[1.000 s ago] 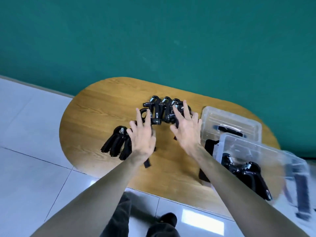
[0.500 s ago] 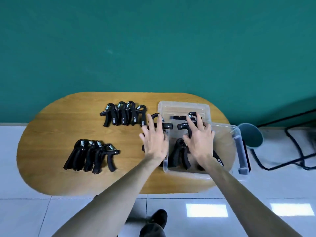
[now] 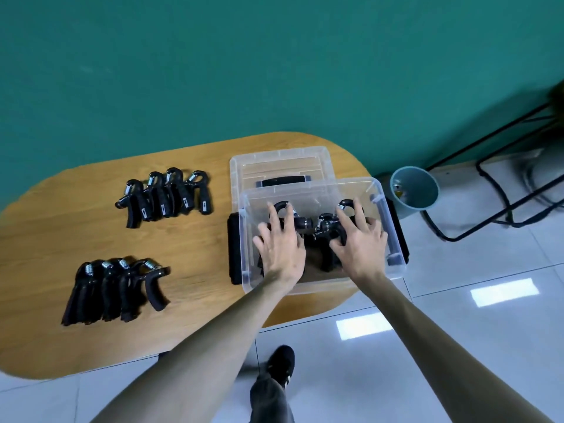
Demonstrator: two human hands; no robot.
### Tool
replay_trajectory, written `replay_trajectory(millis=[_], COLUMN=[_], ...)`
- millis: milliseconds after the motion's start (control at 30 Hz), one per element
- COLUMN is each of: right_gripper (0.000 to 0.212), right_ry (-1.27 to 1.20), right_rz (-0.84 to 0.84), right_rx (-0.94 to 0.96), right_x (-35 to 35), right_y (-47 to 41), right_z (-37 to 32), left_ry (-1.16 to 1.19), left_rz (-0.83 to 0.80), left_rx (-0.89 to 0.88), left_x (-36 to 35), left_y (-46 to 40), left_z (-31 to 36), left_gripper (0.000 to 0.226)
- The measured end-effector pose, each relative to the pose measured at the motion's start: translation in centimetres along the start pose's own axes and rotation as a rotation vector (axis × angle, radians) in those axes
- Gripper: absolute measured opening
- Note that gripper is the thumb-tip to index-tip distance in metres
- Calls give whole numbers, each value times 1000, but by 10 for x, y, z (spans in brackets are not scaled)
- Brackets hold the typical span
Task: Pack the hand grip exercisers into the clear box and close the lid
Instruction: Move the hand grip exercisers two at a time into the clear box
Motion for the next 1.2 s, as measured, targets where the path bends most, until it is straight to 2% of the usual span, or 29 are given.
replay_trajectory(millis=[267, 567, 733, 900, 1200], right_gripper=[68, 71, 76, 76, 77], right_ry=[-60, -110, -44, 4, 99], right_rz=[-162, -320, -428, -428, -405], right_rx=[5, 102, 185, 191, 230], right_x=[-28, -68, -82, -92, -94], right_y=[-22, -42, -42, -44, -44], right_z=[20, 29, 30, 29, 27], left_ry=[-66, -123, -184, -272, -296], left_rz=[-67, -138, -159, -144, -165], left_rx=[60, 79, 60, -4, -14], left_x=[-36, -68, -82, -90, -88], left_y=[-17, -28, -30, -28, -28], left_z=[-9, -6, -11, -9, -7], left_gripper=[73, 74, 83, 92, 102])
Point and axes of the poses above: each hand's wrist, its own y-axis away from the middle knuckle, its own x-axis out of the back of the hand, z = x × y, the point moved 4 cm from there along -y, towards the middle knuckle, and after that the axes turned 10 degrees about x, right-handed, at the moved point
